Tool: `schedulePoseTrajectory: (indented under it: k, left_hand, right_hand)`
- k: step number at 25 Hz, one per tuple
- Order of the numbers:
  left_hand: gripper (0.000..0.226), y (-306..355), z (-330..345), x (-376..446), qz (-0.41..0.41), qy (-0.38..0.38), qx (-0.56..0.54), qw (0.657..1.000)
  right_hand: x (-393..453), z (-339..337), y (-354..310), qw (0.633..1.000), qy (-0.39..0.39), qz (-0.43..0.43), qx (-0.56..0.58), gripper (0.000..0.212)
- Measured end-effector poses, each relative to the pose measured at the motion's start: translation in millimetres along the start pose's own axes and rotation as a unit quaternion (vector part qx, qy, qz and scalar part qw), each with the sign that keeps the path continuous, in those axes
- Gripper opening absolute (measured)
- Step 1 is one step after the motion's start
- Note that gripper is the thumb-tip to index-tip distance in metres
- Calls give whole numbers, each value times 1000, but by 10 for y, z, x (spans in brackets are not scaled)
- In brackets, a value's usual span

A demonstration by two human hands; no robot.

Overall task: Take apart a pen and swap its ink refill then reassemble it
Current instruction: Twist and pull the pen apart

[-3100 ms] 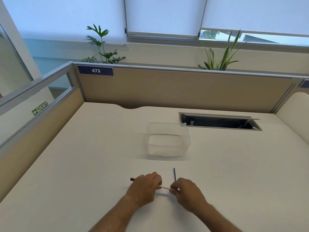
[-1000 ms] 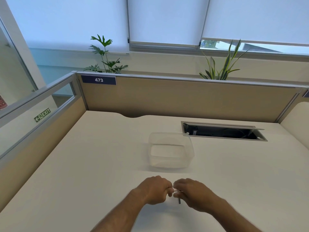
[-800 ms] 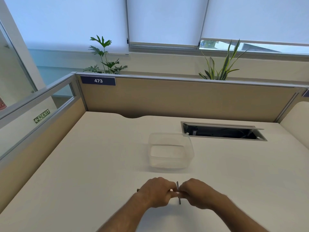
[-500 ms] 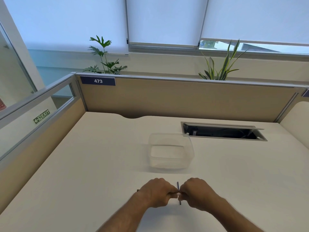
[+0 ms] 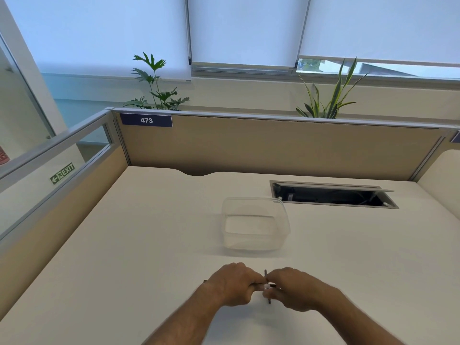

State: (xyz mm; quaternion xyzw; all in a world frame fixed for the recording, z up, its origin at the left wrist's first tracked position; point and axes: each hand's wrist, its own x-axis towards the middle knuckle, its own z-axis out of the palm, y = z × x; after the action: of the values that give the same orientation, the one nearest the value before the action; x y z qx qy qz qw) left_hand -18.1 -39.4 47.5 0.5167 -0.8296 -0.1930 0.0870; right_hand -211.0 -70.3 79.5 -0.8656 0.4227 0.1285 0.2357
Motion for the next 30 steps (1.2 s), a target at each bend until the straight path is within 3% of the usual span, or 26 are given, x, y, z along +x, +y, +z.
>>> schedulePoseTrajectory:
  k: [3,7,11,15,17,19,21,30]
  left_hand:
    - [21,-5,9,-11,-3,-1,5,1000]
    - [23,14,19,-14,-11,-8,0,1000]
    - [24,27,34,-7,-18,-9,-11,1000]
    - [24,43,-11,1,-17,-3,-17,1000]
    - [22,30,-24,-10,-16,1,-7,1000]
    - [21,9,-18,-18,-18,-2,22,1000]
    - [15,0,-1,-10,-28,-15,59,998]
    - [22,36,60,-10,-53,-17,27,998]
  right_hand:
    - [31,21,16,999,2,8,-43,24]
    - [54,60,-1,992,74,22,-98,16]
    - [64,78,-61,984,146,68,-73,9]
    - [42,102,-37,987,148,57,-22,49]
    - [10,67,-9,997,72,29,3,69]
    - [-9,36,-14,1000,0,-2,10,52]
    - [1,27,-29,1000,-7,-30,5,24]
    - [63,86,-31,986,120,13,-112,18]
